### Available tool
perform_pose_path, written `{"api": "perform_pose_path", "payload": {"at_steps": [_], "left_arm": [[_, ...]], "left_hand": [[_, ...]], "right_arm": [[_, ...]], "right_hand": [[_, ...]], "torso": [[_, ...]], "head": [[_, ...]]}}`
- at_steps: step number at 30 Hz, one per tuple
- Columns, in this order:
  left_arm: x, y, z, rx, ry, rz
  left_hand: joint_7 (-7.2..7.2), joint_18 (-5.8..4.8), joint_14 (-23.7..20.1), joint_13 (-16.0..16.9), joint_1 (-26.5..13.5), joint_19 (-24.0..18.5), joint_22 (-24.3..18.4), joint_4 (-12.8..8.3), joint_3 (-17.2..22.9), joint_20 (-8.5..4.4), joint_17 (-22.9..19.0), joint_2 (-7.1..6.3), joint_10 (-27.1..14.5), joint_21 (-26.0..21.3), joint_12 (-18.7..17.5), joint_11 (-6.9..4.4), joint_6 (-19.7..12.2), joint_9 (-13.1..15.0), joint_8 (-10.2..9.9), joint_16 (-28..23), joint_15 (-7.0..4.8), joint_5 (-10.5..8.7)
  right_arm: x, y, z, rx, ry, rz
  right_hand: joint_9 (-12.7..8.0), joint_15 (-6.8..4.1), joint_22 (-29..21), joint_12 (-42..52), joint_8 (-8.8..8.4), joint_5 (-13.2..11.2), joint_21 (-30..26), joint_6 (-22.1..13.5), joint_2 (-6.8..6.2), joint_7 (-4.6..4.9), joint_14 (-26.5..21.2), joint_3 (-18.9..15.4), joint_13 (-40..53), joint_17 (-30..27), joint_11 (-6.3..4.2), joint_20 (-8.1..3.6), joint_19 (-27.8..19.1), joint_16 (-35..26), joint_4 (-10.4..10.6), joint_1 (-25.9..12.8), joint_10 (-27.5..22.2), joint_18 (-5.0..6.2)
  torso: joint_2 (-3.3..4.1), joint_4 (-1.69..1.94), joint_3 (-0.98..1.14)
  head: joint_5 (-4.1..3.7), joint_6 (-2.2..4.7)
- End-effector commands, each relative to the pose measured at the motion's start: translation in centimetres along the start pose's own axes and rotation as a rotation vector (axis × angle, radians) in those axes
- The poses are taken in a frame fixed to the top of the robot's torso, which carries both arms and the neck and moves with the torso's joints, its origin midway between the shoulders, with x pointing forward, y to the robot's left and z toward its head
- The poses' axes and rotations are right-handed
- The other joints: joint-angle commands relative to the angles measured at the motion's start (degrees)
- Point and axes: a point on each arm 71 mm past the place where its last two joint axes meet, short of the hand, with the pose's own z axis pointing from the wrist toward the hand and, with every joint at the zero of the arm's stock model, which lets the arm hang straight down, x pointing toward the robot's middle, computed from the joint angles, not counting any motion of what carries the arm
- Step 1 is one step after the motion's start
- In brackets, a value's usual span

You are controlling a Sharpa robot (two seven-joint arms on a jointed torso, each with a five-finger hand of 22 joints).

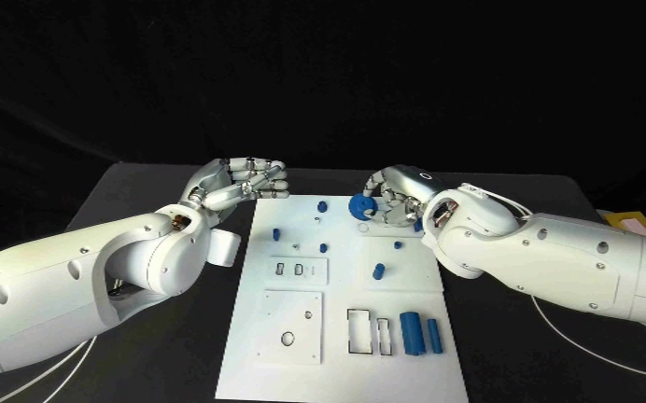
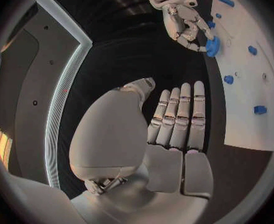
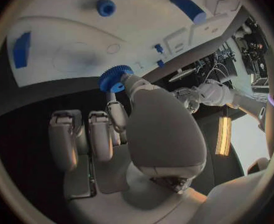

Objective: Assemble the parts on the task board

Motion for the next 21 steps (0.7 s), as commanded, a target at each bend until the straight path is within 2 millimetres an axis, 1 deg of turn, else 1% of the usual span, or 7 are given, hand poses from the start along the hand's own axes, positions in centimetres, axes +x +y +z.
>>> {"api": "perform_pose_path", "payload": {"at_steps": [1, 4, 6, 9, 15, 17, 21], "left_arm": [[0.3, -0.1, 0.1, 0.006, 0.019, -0.010], [0.3, -0.1, 0.1, 0.006, 0.019, -0.010], [0.3, -0.1, 0.1, 0.006, 0.020, -0.010], [0.3, -0.1, 0.1, 0.007, 0.020, -0.011], [0.4, -0.1, 0.2, 0.007, 0.022, -0.011], [0.4, -0.1, 0.2, 0.007, 0.022, -0.011], [0.4, -0.1, 0.2, 0.007, 0.021, -0.011]], "left_hand": [[0.92, 0.66, -0.3, 0.1, 0.2, 0.0, -0.1, -0.4, 0.0, -0.01, 0.1, 0.24, -0.3, 0.2, -0.1, -0.10, -0.4, 0.1, -0.4, -0.3, 0.04, -0.13], [0.92, 0.66, -0.3, 0.1, 0.2, 0.0, -0.1, -0.4, 0.0, -0.01, 0.1, 0.24, -0.3, 0.2, -0.1, -0.10, -0.4, 0.1, -0.4, -0.3, 0.04, -0.13], [0.92, 0.66, -0.3, 0.1, 0.2, 0.0, -0.1, -0.4, 0.0, -0.01, 0.1, 0.24, -0.3, 0.2, -0.1, -0.10, -0.4, 0.1, -0.4, -0.3, 0.04, -0.13], [0.92, 0.66, -0.3, 0.1, 0.2, 0.0, -0.1, -0.4, 0.0, -0.01, 0.1, 0.24, -0.3, 0.2, -0.1, -0.10, -0.4, 0.1, -0.4, -0.3, 0.04, -0.13], [0.94, 0.65, -0.3, 0.1, 0.1, 0.0, -0.1, -0.7, 0.3, 0.00, 0.2, 0.34, -0.3, 0.2, -0.1, -0.08, -0.4, 0.1, -0.4, -0.4, 0.06, -0.13], [0.94, 0.65, -0.3, 0.1, 0.1, 0.0, -0.1, -0.7, 0.3, 0.00, 0.2, 0.34, -0.3, 0.2, -0.1, -0.08, -0.4, 0.1, -0.4, -0.4, 0.06, -0.13], [0.94, 0.65, -0.3, 0.1, 0.1, 0.0, -0.1, -0.7, 0.3, 0.00, 0.2, 0.34, -0.3, 0.2, -0.1, -0.08, -0.4, 0.1, -0.4, -0.4, 0.06, -0.13]], "right_arm": [[-0.1, 1.5, 0.3, -0.042, -0.057, -0.043], [0.3, 2.7, 0.7, -0.065, -0.054, -0.046], [0.6, 3.4, 1.1, -0.074, -0.053, -0.047], [1.0, 4.0, 1.5, -0.082, -0.049, -0.049], [2.1, 5.0, 2.3, -0.095, -0.033, -0.049], [2.6, 5.3, 2.4, -0.099, -0.023, -0.046], [3.4, 5.7, 2.5, -0.102, -0.007, -0.043]], "right_hand": [[0.1, -0.44, 11.2, 0.3, -0.14, 0.1, 0.3, 1.4, 0.59, -0.86, 4.7, 0.4, 0.0, 8.1, -0.08, -0.20, 3.1, 0.3, 0.0, 0.2, 0.5, -0.58], [0.1, -0.45, 11.3, 0.3, -0.19, -0.1, 0.4, 1.4, 0.54, -0.86, 4.7, 0.6, 0.1, 8.2, -0.08, -0.21, 3.1, 0.3, 0.0, 0.1, 0.6, -0.61], [0.0, -0.45, 11.3, 0.3, -0.27, -0.2, 0.4, 1.4, 0.46, -0.84, 4.7, 0.7, 0.1, 8.1, -0.07, -0.22, 3.1, 0.3, 0.0, 0.0, 0.6, -0.60], [0.0, -0.45, 11.3, 0.3, -0.27, -0.2, 0.4, 1.4, 0.46, -0.84, 4.7, 0.7, 0.1, 8.1, -0.07, -0.22, 3.1, 0.3, 0.0, 0.0, 0.6, -0.60], [0.0, -0.44, 11.3, 0.4, -0.35, -0.4, 0.4, 1.4, 0.40, -0.82, 4.7, 0.8, 0.2, 8.1, -0.05, -0.23, 3.1, 0.3, 0.0, -0.2, 0.6, -0.61], [0.0, -0.44, 11.3, 0.4, -0.35, -0.4, 0.4, 1.4, 0.40, -0.82, 4.7, 0.8, 0.2, 8.1, -0.05, -0.23, 3.1, 0.3, 0.0, -0.2, 0.6, -0.61], [0.0, -0.43, 11.3, 0.5, -0.44, -0.4, 0.3, 1.4, 0.41, -0.79, 4.6, 1.0, 0.3, 8.1, -0.03, -0.23, 3.1, 0.3, 0.0, -0.3, 0.7, -0.60]], "torso": [[0.03, 0.06, -0.02], [0.03, 0.06, -0.04], [0.04, 0.14, -0.07], [0.05, 0.22, -0.09], [0.09, 0.18, -0.13], [0.10, 0.08, -0.08], [0.15, 0.05, -0.03]], "head": [[-0.04, 0.00], [0.03, -0.04], [0.03, 0.01], [0.05, 0.00], [0.15, -0.09], [0.27, -0.10], [0.45, -0.28]]}}
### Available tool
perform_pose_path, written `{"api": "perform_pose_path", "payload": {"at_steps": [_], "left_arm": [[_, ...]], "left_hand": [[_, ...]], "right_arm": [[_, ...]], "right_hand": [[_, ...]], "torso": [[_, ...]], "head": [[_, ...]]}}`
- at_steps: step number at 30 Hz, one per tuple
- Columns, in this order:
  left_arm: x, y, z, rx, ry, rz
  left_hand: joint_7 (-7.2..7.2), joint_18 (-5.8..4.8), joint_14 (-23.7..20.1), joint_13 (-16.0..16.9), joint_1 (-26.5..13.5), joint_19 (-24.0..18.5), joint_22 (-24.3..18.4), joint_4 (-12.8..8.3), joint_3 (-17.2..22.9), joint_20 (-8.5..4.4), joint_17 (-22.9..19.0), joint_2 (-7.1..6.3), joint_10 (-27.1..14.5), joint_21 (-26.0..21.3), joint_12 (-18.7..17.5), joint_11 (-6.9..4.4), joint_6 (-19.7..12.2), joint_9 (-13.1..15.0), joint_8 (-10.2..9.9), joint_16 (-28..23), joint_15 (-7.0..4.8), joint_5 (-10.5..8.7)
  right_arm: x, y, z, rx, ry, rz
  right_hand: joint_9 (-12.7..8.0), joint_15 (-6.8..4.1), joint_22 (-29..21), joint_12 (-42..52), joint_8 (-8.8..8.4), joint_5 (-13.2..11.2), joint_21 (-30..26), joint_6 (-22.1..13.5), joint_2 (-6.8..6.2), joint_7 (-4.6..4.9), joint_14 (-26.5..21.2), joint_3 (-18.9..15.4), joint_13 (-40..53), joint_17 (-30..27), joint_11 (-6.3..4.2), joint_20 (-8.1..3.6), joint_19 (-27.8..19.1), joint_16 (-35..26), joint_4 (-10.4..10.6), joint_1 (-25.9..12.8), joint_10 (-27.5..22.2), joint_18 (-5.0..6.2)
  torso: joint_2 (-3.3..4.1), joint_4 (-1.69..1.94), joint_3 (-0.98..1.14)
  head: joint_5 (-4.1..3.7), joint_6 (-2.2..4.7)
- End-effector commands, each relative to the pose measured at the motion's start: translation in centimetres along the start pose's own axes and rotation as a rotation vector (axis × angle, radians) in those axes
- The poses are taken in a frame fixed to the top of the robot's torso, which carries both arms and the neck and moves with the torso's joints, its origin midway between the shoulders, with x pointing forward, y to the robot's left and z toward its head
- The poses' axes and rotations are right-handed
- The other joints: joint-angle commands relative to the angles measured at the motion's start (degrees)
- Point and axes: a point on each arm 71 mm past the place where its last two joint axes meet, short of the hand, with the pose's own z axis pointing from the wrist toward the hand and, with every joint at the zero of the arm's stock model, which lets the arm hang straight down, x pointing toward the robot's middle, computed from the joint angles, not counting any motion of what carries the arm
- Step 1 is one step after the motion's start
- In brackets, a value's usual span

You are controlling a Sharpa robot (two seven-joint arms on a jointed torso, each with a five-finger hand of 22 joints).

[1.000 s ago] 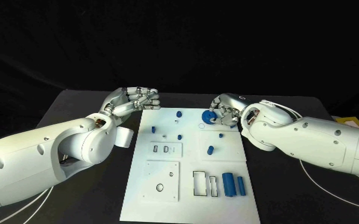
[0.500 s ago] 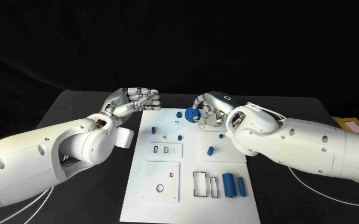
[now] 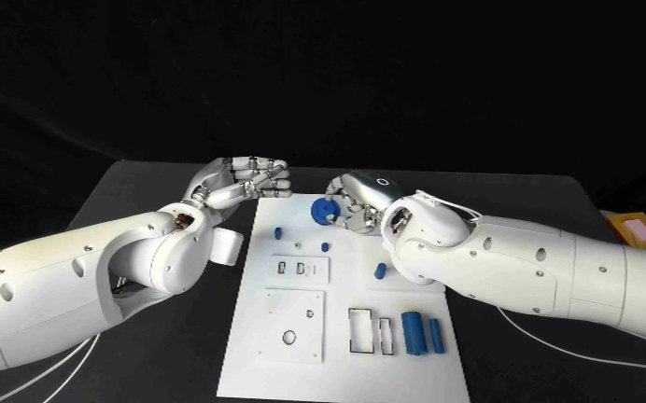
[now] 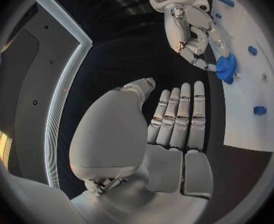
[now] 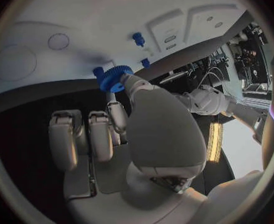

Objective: Assemble the parts on the task board

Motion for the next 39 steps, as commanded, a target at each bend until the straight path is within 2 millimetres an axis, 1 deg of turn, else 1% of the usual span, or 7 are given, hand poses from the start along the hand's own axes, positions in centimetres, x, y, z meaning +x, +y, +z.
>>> {"api": "perform_pose_path", "payload": {"at_steps": [1, 6, 10, 24, 28, 30, 39], "left_arm": [[0.3, -0.1, 0.1, 0.008, 0.018, -0.010], [0.2, -0.1, 0.1, 0.007, 0.017, -0.009], [0.2, -0.1, 0.1, 0.008, 0.016, -0.009], [0.3, -0.1, 0.1, 0.007, 0.017, -0.009], [0.2, -0.1, 0.1, 0.007, 0.017, -0.009], [0.2, -0.1, 0.1, 0.007, 0.017, -0.009], [0.2, -0.1, 0.1, 0.006, 0.016, -0.009]], "left_hand": [[0.94, 0.66, -0.3, 0.1, 0.1, 0.0, 0.0, -0.3, -0.1, 0.00, 0.0, 0.34, -0.3, 0.2, -0.1, -0.08, -0.4, 0.0, -0.4, -0.2, 0.06, -0.13], [0.94, 0.65, -0.3, 0.1, 0.1, 0.0, -0.1, -0.4, 0.0, 0.00, 0.1, 0.34, -0.3, 0.3, 0.0, -0.08, -0.4, 0.1, -0.4, -0.2, 0.07, -0.13], [0.94, 0.65, -0.3, 0.1, 0.1, 0.0, -0.1, -0.4, 0.0, 0.00, 0.1, 0.34, -0.3, 0.3, 0.0, -0.08, -0.4, 0.1, -0.4, -0.2, 0.07, -0.13], [0.94, 0.65, -0.3, 0.1, 0.1, 0.0, -0.1, -0.4, 0.0, 0.00, 0.1, 0.34, -0.3, 0.3, 0.0, -0.08, -0.4, 0.1, -0.4, -0.2, 0.07, -0.13], [0.94, 0.65, -0.3, 0.1, 0.1, 0.0, -0.1, -0.4, 0.0, 0.00, 0.1, 0.34, -0.3, 0.3, 0.0, -0.08, -0.4, 0.1, -0.4, -0.2, 0.07, -0.13], [0.94, 0.65, -0.3, 0.1, 0.1, 0.0, -0.1, -0.4, 0.0, 0.00, 0.1, 0.34, -0.3, 0.3, 0.0, -0.08, -0.4, 0.1, -0.4, -0.2, 0.07, -0.13], [0.94, 0.65, -0.3, 0.1, 0.1, 0.0, -0.1, -0.4, 0.0, 0.00, 0.1, 0.34, -0.3, 0.3, 0.0, -0.08, -0.4, 0.1, -0.4, -0.2, 0.07, -0.13]], "right_arm": [[0.5, 0.1, 0.1, -0.002, 0.008, -0.019], [1.1, 0.1, 0.4, 0.004, 0.020, -0.019], [1.4, 0.2, 0.6, 0.005, 0.028, -0.019], [2.1, 0.4, 1.5, 0.021, 0.060, -0.038], [2.3, 0.7, 1.7, 0.019, 0.068, -0.040], [2.3, 0.7, 1.7, 0.020, 0.071, -0.041], [2.4, 0.7, 1.7, 0.020, 0.080, -0.042]], "right_hand": [[0.1, -0.44, 11.3, 0.3, 0.32, -0.2, 0.4, 1.1, 0.43, -1.06, 4.6, 0.4, 0.0, 8.1, -0.05, -0.24, 3.1, 0.3, 0.0, -0.3, 0.3, -0.60], [0.1, -0.43, 11.3, 0.2, 0.26, -0.2, 0.3, 1.1, 0.39, -1.04, 4.6, 0.5, 0.0, 8.1, -0.03, -0.24, 3.1, 0.3, 0.0, -0.4, 0.3, -0.60], [0.0, -0.41, 11.3, 0.3, 0.17, -0.4, 0.4, 1.0, 0.29, -1.01, 4.6, 0.6, 0.1, 8.0, -0.01, -0.23, 3.1, 0.3, 0.0, -0.6, 0.3, -0.61], [-0.2, -0.21, 10.8, -0.2, -0.54, -1.0, -0.1, 0.5, -0.30, -0.71, 4.6, 1.0, -0.4, 7.7, 0.25, -0.11, 2.6, 0.2, 0.1, -1.7, -0.3, -0.44], [-0.7, 0.25, 10.5, -0.7, -1.83, -1.9, -0.4, -0.9, -1.14, -0.09, 4.5, 1.1, -0.9, 7.6, 0.80, 0.25, 2.4, 0.1, 0.3, -3.0, -1.0, -0.35], [-1.0, 0.62, 10.4, -0.9, -2.70, -4.7, -0.5, -1.7, -1.44, 0.28, 4.5, 0.8, -1.1, 7.6, 1.19, 0.62, 2.3, 0.1, 0.5, -4.0, -1.4, -0.32], [-1.3, 1.07, 10.2, -1.3, -4.24, -5.3, -0.7, -3.4, -2.15, 0.76, 4.5, -0.8, -1.6, 7.6, 1.70, 1.10, 2.1, 0.1, 1.1, -6.3, -2.1, -0.24]], "torso": [[0.04, -0.05, 0.07], [-0.03, 0.07, 0.03], [-0.01, -0.08, 0.10], [0.01, 0.01, 0.07], [-0.03, -0.09, 0.09], [-0.02, -0.04, 0.05], [-0.04, -0.07, 0.04]], "head": [[0.11, -0.19], [0.18, -0.33], [0.34, -0.39], [-0.07, -0.48], [-0.04, -0.48], [-0.05, -0.51], [0.02, -0.52]]}}
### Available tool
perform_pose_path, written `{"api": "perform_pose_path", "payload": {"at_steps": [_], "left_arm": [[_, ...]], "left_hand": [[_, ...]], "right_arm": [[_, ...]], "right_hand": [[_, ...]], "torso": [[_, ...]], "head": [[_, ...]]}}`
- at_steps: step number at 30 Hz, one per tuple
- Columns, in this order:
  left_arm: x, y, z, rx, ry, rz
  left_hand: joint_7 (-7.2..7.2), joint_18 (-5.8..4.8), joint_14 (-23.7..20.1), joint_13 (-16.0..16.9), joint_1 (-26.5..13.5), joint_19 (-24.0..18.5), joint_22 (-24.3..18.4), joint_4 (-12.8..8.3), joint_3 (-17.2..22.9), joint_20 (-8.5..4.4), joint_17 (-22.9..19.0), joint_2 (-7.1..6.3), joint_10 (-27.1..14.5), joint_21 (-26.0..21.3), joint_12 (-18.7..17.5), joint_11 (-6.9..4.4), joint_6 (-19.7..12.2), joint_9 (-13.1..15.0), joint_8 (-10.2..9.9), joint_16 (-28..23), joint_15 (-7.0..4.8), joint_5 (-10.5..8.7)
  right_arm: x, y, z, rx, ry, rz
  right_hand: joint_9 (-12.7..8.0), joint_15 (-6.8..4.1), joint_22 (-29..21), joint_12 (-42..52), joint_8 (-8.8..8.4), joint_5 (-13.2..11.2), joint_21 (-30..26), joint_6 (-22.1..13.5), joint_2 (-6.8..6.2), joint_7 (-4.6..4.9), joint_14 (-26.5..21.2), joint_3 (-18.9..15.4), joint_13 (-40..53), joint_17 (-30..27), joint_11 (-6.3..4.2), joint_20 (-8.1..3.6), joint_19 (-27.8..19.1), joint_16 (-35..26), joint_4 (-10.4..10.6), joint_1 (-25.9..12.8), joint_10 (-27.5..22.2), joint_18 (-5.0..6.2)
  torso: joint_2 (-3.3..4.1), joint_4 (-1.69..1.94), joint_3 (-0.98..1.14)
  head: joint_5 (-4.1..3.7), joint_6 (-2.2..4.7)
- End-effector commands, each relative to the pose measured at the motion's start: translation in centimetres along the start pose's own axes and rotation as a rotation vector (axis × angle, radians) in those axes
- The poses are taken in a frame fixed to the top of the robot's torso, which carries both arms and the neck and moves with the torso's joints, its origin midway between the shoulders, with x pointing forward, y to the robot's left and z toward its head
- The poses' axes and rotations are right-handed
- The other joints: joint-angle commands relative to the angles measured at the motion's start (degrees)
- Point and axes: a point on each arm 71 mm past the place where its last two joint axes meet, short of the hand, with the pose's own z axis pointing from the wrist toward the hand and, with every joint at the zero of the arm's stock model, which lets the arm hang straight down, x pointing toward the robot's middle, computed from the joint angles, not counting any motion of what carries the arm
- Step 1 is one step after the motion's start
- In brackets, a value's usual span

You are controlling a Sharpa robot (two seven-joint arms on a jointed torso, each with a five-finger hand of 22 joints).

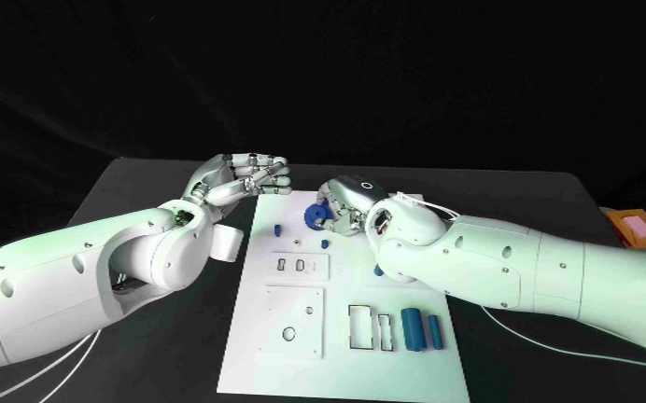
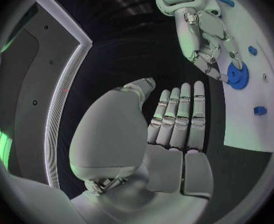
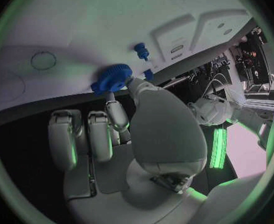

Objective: Assemble the parts on the task board

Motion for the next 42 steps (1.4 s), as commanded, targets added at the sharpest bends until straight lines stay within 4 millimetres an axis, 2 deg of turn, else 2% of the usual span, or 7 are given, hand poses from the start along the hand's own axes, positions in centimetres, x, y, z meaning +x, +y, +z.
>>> {"api": "perform_pose_path", "payload": {"at_steps": [1, 15, 23, 26, 31, 37, 42], "left_arm": [[0.2, -0.1, 0.0, 0.007, 0.016, -0.009], [0.1, -0.2, 0.0, 0.007, 0.013, -0.007], [-0.1, -0.2, 0.0, 0.009, 0.012, -0.007], [-0.2, -0.2, 0.0, 0.012, 0.014, -0.008], [-0.4, -0.2, 0.0, 0.013, 0.012, -0.007], [-0.6, -0.1, 0.1, 0.014, 0.010, -0.006], [-0.7, -0.1, 0.2, 0.016, 0.007, -0.005]], "left_hand": [[0.94, 0.65, -0.3, 0.1, 0.1, 0.0, -0.1, -0.4, 0.0, 0.00, 0.1, 0.34, -0.3, 0.3, 0.0, -0.08, -0.4, 0.1, -0.4, -0.2, 0.07, -0.13], [0.95, 0.63, -0.5, 0.1, -0.1, -0.2, -0.1, -0.6, 0.1, 0.04, 0.1, 0.32, -0.3, 0.2, 0.0, -0.06, -0.5, 0.1, -0.4, -0.4, 0.12, -0.15], [0.95, 0.63, -0.5, 0.1, -0.1, -0.2, -0.1, -0.6, 0.1, 0.04, 0.1, 0.32, -0.3, 0.2, 0.0, -0.06, -0.5, 0.1, -0.4, -0.4, 0.12, -0.15], [0.94, 0.63, -0.5, 0.1, -0.1, -0.2, -0.1, -0.6, 0.1, 0.04, 0.1, 0.34, -0.3, 0.2, -0.1, -0.06, -0.5, 0.1, -0.4, -0.5, 0.12, -0.15], [0.91, 0.63, -0.5, 0.1, -0.1, -0.2, -0.1, -0.6, 0.1, 0.04, 0.1, 0.33, -0.3, 0.2, 0.0, -0.07, -0.5, 0.1, -0.4, -0.5, 0.13, -0.15], [0.88, 0.63, -0.6, 0.1, -0.1, -0.2, -0.1, -0.7, 0.1, 0.05, 0.1, 0.32, -0.3, 0.2, 0.0, -0.08, -0.5, 0.1, -0.4, -0.5, 0.13, -0.15], [0.87, 0.63, -0.6, 0.1, -0.1, -0.2, -0.1, -0.7, 0.2, 0.05, 0.1, 0.34, -0.3, 0.2, 0.0, -0.09, -0.5, 0.1, -0.4, -0.5, 0.13, -0.15]], "right_arm": [[0.2, 0.0, 0.0, -0.002, 0.023, -0.018], [0.2, -0.6, -0.5, 0.006, 0.046, -0.004], [-1.4, -1.9, -2.2, -0.023, -0.088, 0.089], [-2.6, -3.1, -3.5, -0.021, -0.096, 0.170], [-4.9, -6.7, -6.2, 0.025, -0.057, 0.282], [-6.4, -10.8, -8.6, 0.074, -0.011, 0.331], [-6.9, -13.6, -10.1, 0.101, -0.004, 0.318]], "right_hand": [[-0.1, 0.43, 10.2, -0.2, -0.27, -0.2, -0.2, -0.3, -0.04, 0.03, 4.3, -0.4, -0.1, 7.6, -0.05, 0.25, 2.1, 0.1, 0.0, -0.6, -0.4, -0.25], [0.1, 0.52, 10.6, 0.3, -0.45, 1.0, 0.1, 0.3, 0.64, -0.01, 4.3, -1.9, 0.5, 8.0, -0.03, 0.42, 2.4, 0.3, 0.2, -2.7, 0.0, -0.37], [0.2, 0.41, 11.0, 1.1, -0.37, 1.9, 0.3, 0.9, 1.33, -0.16, 4.4, -1.9, 1.4, 8.0, -0.17, 0.36, 2.6, 0.3, 0.0, -3.0, 0.8, -0.45], [0.2, 0.31, 11.1, 1.1, -0.67, 2.4, 0.4, 1.0, 1.67, -0.18, 4.4, -1.2, 1.5, 8.2, -0.25, 0.25, 2.7, 0.4, -0.9, -1.5, 0.9, -0.48], [0.1, 0.42, 10.8, 0.8, -1.39, 2.4, 0.1, 0.5, 1.40, 0.05, 4.4, -0.6, 1.2, 8.1, -0.09, 0.29, 2.5, 0.3, -2.1, 0.0, 0.5, -0.39], [0.1, -0.80, 10.2, 0.5, -1.73, 1.8, -0.5, 1.1, 0.36, -1.83, 4.4, 0.6, 1.0, 8.5, -1.74, -0.56, 1.9, 0.4, -4.7, 2.9, 0.1, -0.16], [0.2, -0.97, 10.0, 0.4, -1.76, 1.9, -0.8, 1.2, 0.05, -1.91, 4.5, 0.7, 0.9, 8.7, -1.82, -0.76, 1.7, 0.5, -5.0, 3.1, 0.0, -0.10]], "torso": [[-0.01, -0.02, -0.01], [0.02, -0.08, 0.06], [-0.06, -0.18, 0.10], [-0.06, -0.16, 0.11], [-0.17, -0.62, 0.17], [-0.37, -1.15, 0.48], [-0.42, -1.25, 0.73]], "head": [[0.08, 0.01], [-0.03, 0.02], [-0.11, 0.24], [-0.33, 0.44], [-0.81, 0.61], [-1.37, 0.60], [-1.43, 0.66]]}}
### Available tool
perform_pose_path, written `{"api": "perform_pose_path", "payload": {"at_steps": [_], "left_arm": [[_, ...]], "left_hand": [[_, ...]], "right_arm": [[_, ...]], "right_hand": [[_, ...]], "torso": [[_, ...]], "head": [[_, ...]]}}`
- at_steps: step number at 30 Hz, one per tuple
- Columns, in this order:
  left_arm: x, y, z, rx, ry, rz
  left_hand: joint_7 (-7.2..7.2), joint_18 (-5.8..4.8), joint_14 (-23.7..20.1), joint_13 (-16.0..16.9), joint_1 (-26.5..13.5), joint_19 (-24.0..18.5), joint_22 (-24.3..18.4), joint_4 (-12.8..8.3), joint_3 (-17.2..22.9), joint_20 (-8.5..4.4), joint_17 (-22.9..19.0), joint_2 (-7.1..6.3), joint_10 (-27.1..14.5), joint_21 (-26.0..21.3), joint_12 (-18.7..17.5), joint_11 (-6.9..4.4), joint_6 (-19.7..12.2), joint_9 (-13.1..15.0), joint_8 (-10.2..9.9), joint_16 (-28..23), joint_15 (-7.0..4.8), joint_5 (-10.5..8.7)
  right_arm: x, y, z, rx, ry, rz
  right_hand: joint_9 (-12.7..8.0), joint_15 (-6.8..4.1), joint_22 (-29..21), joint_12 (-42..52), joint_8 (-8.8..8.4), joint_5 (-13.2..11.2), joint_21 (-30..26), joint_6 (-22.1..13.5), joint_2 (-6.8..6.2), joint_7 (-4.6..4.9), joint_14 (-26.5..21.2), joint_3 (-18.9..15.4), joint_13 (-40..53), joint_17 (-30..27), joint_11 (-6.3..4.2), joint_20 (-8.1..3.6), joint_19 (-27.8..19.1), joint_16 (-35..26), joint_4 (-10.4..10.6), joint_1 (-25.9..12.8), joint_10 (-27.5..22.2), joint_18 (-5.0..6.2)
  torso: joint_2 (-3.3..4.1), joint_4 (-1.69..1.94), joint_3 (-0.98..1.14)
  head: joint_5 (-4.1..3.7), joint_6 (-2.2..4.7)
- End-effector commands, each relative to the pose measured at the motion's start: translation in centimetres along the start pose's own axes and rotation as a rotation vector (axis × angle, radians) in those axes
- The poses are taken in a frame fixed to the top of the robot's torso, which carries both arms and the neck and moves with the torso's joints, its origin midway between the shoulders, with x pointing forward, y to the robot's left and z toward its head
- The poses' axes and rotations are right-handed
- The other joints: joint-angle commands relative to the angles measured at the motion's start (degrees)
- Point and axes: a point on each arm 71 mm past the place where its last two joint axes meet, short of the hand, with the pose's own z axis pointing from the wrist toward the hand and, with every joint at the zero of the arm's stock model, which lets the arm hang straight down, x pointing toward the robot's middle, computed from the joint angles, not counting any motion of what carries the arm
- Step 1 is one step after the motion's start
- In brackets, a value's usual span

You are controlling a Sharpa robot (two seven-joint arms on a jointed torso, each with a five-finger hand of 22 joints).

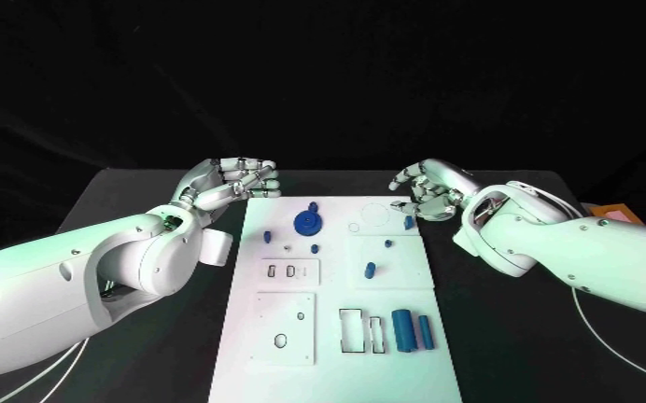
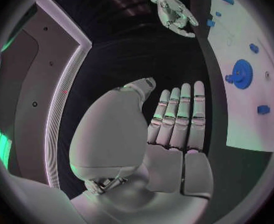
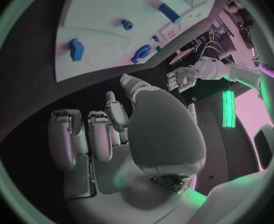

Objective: Assemble the parts on the task board

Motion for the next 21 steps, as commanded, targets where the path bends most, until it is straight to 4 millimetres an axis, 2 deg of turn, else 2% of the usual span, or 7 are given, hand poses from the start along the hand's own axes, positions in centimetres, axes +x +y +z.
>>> {"api": "perform_pose_path", "payload": {"at_steps": [1, 7, 8, 14, 19, 21], "left_arm": [[0.2, -0.1, 0.1, 0.015, 0.022, -0.011], [0.0, -0.1, 0.2, 0.015, 0.018, -0.010], [0.0, -0.1, 0.2, 0.015, 0.018, -0.009], [-0.1, 0.0, 0.3, 0.015, 0.017, -0.009], [-0.2, 0.0, 0.2, 0.014, 0.014, -0.008], [-0.2, 0.0, 0.2, 0.014, 0.014, -0.008]], "left_hand": [[0.87, 0.63, -0.4, 0.1, -0.1, -0.2, -0.1, -0.3, 0.1, 0.05, 0.1, 0.34, -0.3, 0.2, 0.0, -0.09, -0.5, 0.1, -0.4, -0.3, -0.07, -0.15], [0.87, 0.63, -0.4, 0.1, -0.1, -0.2, -0.1, -0.3, 0.1, 0.05, 0.1, 0.34, -0.3, 0.2, 0.0, -0.09, -0.5, 0.1, -0.4, -0.3, -0.07, -0.15], [0.87, 0.63, -0.4, 0.1, -0.1, -0.2, -0.1, -0.3, 0.1, 0.05, 0.1, 0.34, -0.3, 0.2, 0.0, -0.09, -0.5, 0.1, -0.4, -0.3, -0.07, -0.15], [0.87, 0.63, -0.4, 0.1, -0.1, -0.2, -0.1, -0.3, 0.1, 0.05, 0.1, 0.34, -0.3, 0.2, 0.0, -0.09, -0.5, 0.1, -0.4, -0.3, -0.07, -0.15], [0.87, 0.63, -0.4, 0.1, -0.1, -0.2, -0.1, -0.3, 0.1, 0.05, 0.1, 0.34, -0.3, 0.2, 0.0, -0.09, -0.5, 0.1, -0.4, -0.3, -0.07, -0.15], [0.83, 0.64, -0.4, 0.1, -0.2, -0.3, -0.1, -0.4, 0.2, 0.06, 0.1, 0.35, -0.2, 0.2, 0.0, -0.14, -0.4, 0.1, -0.3, -0.4, -0.09, -0.16]], "right_arm": [[0.0, -0.9, -0.4, -0.037, 0.067, 0.041], [-0.3, -3.1, -1.0, -0.015, 0.084, 0.023], [-0.3, -3.4, -1.1, -0.011, 0.086, 0.021], [0.2, -4.4, -1.3, 0.000, 0.105, 0.012], [0.9, -4.8, -1.4, 0.007, 0.123, 0.002], [1.2, -5.0, -1.3, 0.010, 0.127, 0.000]], "right_hand": [[0.0, -0.42, 10.1, -0.3, -0.30, -0.1, -0.2, 0.1, -0.18, -0.36, 4.6, 0.0, -0.2, 8.7, -0.25, -0.37, 1.7, 0.2, -0.5, 0.6, -0.2, -0.11], [0.0, -0.38, 9.9, -0.6, -0.53, 0.0, -0.3, -0.1, -0.55, -0.26, 4.6, 0.0, -0.4, 8.8, -0.16, -0.43, 1.5, 0.3, -0.8, 0.7, -0.5, -0.06], [-0.1, -0.38, 9.9, -0.6, -0.62, 0.1, -0.3, -0.2, -0.61, -0.27, 4.6, 0.1, -0.4, 8.9, -0.17, -0.44, 1.6, 0.3, -0.9, 0.8, -0.5, -0.07], [-0.1, -0.38, 9.9, -0.6, -0.67, 0.2, -0.4, -0.2, -0.63, -0.25, 4.6, 0.1, -0.4, 8.9, -0.15, -0.45, 1.5, 0.3, -0.9, 0.8, -0.5, -0.06], [0.0, -0.34, 9.9, -0.6, -0.64, 0.3, -0.3, 0.0, -0.61, -0.09, 4.6, 0.2, -0.4, 9.0, -0.04, -0.45, 1.6, 0.3, -1.0, 0.8, -0.5, -0.08], [0.0, -0.34, 9.9, -0.6, -0.64, 0.3, -0.3, 0.0, -0.61, -0.09, 4.6, 0.2, -0.4, 9.0, -0.04, -0.45, 1.6, 0.3, -1.0, 0.8, -0.5, -0.08]], "torso": [[-0.08, -0.16, 0.28], [-0.08, -0.12, 0.43], [-0.08, -0.12, 0.36], [-0.03, 0.04, 0.32], [-0.05, -0.13, 0.23], [-0.04, -0.10, 0.21]], "head": [[-0.13, 0.06], [-0.15, 0.09], [-0.13, 0.07], [0.10, 0.02], [0.35, 0.17], [0.34, 0.43]]}}
